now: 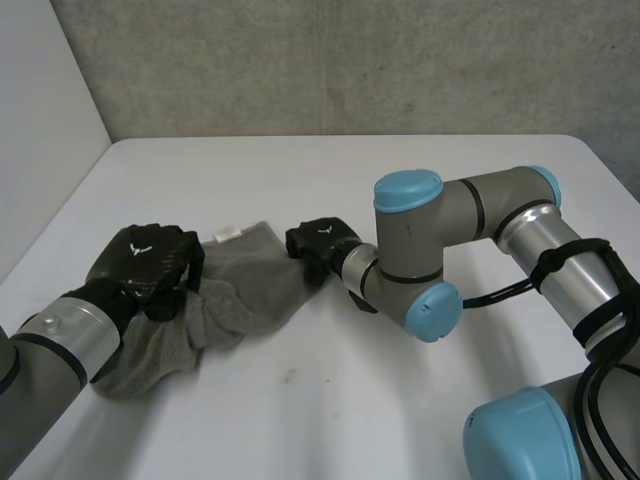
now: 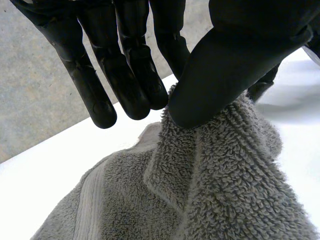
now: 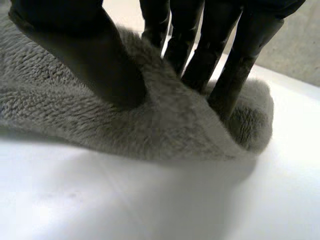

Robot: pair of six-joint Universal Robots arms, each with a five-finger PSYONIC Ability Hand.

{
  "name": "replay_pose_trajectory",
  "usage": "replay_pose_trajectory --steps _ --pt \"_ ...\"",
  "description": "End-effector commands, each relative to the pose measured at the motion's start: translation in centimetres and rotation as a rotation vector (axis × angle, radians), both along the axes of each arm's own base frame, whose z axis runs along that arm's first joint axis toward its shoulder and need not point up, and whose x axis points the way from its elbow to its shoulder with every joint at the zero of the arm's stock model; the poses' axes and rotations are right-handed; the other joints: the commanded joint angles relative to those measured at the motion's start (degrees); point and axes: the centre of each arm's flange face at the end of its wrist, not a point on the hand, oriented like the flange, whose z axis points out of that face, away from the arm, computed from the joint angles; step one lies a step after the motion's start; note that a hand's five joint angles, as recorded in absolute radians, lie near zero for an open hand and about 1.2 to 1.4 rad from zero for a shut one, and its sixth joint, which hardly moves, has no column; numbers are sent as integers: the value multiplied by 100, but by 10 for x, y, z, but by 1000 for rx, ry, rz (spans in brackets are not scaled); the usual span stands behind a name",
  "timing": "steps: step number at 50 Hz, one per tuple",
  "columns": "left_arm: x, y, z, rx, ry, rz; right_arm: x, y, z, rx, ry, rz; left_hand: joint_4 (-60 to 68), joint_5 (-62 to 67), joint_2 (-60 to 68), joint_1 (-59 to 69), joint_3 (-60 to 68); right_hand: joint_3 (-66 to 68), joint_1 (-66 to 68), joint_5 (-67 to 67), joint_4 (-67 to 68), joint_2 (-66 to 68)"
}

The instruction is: Fold the towel.

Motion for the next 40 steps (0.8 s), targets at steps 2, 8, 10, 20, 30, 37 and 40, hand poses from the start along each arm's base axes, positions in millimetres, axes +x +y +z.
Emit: replay_pose_trajectory --steps 2,8,10,20,30,37,40 --pt "-17 14 1 -7 4 -73 -19 -14 72 -93 -51 -41 1024 1131 1022 1192 1033 762 757 720 774 670" --pt "-34 36 0 4 4 -162 -42 -10 102 -121 19 -49 1024 1131 1022 1192 1033 762 757 720 774 670" --pt "-46 53 0 18 18 -224 -60 -2 107 -162 156 -15 1024 1131 1022 1192 1033 762 757 720 774 670" --pt "-74 109 -8 129 86 -434 -128 51 92 -175 585 170 1024 1131 1022 1192 1033 762 757 720 774 670" --pt "-83 113 2 107 107 -504 -148 58 84 -198 594 140 -4574 -4468 -4577 -4406 -4566 762 757 720 774 670" --pt "-75 57 15 52 133 -356 -152 57 71 -220 577 114 -5921 -5814 -5923 -5753 -5912 762 757 720 774 670" --pt "-70 30 14 42 131 -280 -154 56 63 -225 567 97 -5853 -5747 -5856 -5685 -5845 762 757 720 774 670"
